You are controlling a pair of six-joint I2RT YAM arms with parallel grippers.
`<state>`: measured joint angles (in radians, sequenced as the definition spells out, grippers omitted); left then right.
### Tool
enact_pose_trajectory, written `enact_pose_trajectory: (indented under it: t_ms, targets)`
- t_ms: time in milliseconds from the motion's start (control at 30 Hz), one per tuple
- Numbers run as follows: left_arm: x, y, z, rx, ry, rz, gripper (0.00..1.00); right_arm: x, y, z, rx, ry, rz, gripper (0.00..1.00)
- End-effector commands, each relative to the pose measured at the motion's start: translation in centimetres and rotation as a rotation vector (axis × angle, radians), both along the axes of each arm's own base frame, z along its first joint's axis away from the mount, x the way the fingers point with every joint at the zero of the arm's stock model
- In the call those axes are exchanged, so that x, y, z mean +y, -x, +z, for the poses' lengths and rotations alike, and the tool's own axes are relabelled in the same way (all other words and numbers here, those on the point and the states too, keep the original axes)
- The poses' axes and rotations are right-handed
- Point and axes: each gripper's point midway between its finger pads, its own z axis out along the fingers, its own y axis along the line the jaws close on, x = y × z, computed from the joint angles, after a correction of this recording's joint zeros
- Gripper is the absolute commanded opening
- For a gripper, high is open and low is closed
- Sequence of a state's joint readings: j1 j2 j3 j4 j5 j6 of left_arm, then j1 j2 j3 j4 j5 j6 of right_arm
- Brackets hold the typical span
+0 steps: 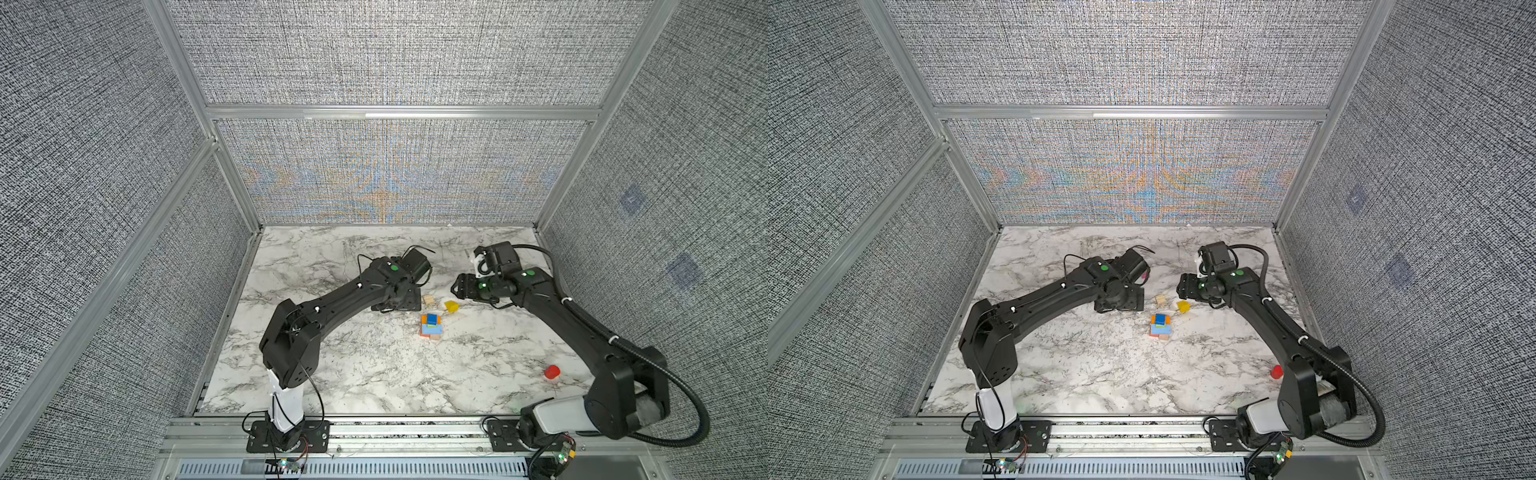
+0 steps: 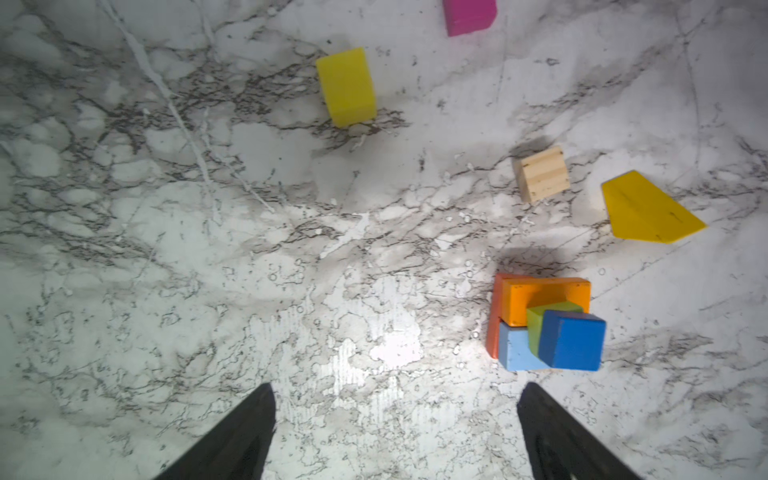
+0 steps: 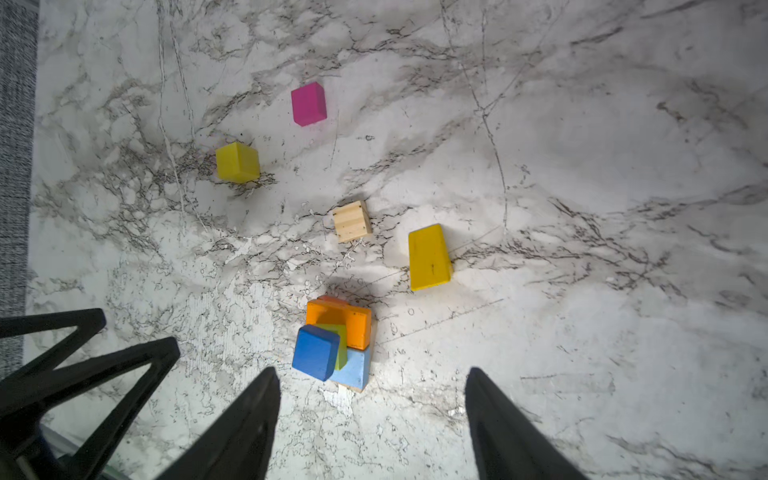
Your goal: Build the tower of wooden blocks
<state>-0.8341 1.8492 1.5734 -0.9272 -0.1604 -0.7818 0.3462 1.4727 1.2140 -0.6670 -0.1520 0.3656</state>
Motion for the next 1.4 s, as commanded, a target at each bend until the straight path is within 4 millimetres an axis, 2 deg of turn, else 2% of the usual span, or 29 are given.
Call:
enact_pose_trajectory:
  t_ms: [0, 267, 467, 733, 933, 1100, 1367]
  targets:
    - [0.5, -0.7, 0.2, -0.036, 0.038, -0.004, 0.93, 0.0, 0.6, -1.0, 0.074, 0.126, 0.049, 0.7]
    - [4.1, -1.3, -1.7, -0.032, 0.089, 0.066, 0.93, 2.6, -0.9, -1.5, 0.129, 0.224, 0.118, 0.79]
    - [5.4, -1.3, -3.0, -0.03, 0.098, 0.09, 0.93, 4.1, -1.8, -2.5, 0.169, 0.252, 0.158, 0.78]
    - [6.9, -0.6, -4.9, -0.029, 0.109, 0.121, 0.93, 6.5, -2.5, -4.5, 0.203, 0.264, 0.219, 0.69]
    - [7.7, 0.2, -6.3, -0.024, 0.123, 0.133, 0.93, 7.6, -3.0, -6.0, 0.237, 0.278, 0.22, 0.57]
    - [8.8, 0.4, -7.4, -0.012, 0.111, 0.141, 0.93, 8.0, -3.3, -7.1, 0.266, 0.293, 0.215, 0.54]
    - [10.1, 0.3, -8.1, -0.01, 0.104, 0.143, 0.93, 7.6, -3.3, -8.3, 0.297, 0.344, 0.197, 0.56]
